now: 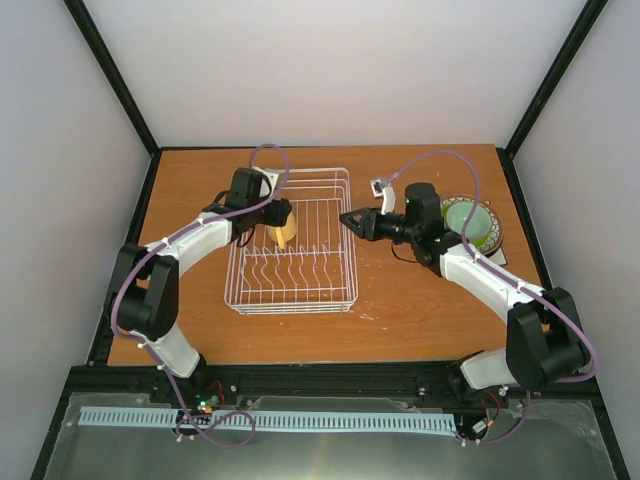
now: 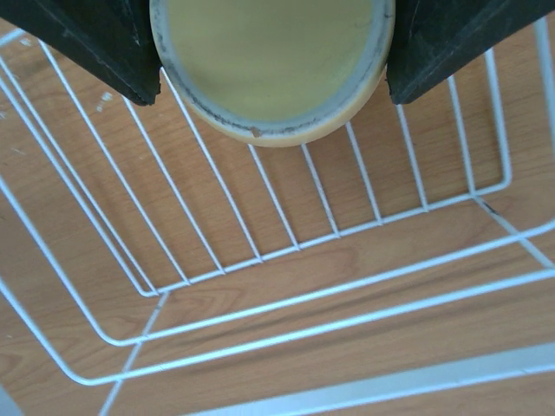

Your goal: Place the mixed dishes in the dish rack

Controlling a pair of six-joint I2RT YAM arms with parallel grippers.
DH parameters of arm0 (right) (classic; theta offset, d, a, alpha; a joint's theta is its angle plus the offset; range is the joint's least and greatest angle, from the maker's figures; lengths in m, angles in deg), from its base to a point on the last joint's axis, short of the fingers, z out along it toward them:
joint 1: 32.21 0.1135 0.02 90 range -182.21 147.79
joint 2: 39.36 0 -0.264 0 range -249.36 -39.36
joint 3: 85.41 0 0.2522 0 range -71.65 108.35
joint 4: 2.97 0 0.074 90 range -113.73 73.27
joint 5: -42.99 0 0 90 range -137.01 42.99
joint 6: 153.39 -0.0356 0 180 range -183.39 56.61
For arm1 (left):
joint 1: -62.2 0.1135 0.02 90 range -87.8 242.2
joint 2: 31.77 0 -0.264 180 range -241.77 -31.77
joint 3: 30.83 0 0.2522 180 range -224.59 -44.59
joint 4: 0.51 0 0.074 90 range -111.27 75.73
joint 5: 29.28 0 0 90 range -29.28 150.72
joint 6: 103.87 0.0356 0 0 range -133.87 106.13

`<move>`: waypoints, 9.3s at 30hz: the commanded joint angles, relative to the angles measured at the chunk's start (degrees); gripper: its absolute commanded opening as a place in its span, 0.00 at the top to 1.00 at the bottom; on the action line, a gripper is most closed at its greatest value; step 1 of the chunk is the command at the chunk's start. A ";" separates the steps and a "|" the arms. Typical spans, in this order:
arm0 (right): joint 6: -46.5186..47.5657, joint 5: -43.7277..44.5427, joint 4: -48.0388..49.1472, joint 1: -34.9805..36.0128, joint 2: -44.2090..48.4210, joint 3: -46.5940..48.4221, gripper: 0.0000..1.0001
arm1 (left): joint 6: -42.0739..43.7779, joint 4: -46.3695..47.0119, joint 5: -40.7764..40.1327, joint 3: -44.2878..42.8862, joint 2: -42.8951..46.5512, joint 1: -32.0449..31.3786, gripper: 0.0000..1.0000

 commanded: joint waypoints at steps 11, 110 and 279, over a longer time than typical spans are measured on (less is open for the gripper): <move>1.83 0.95 -1.98 -0.15 1.38 0.13 0.54 | 1.37 3.94 -9.73 -1.56 -2.40 -0.91 0.96; -3.24 29.22 -31.89 -42.16 -9.05 7.60 0.78 | 3.61 -0.09 -16.96 -6.96 4.67 -16.76 0.00; -75.39 -25.49 88.84 -7.67 -22.49 -5.69 0.97 | -40.08 57.04 51.85 10.10 8.64 2.18 0.21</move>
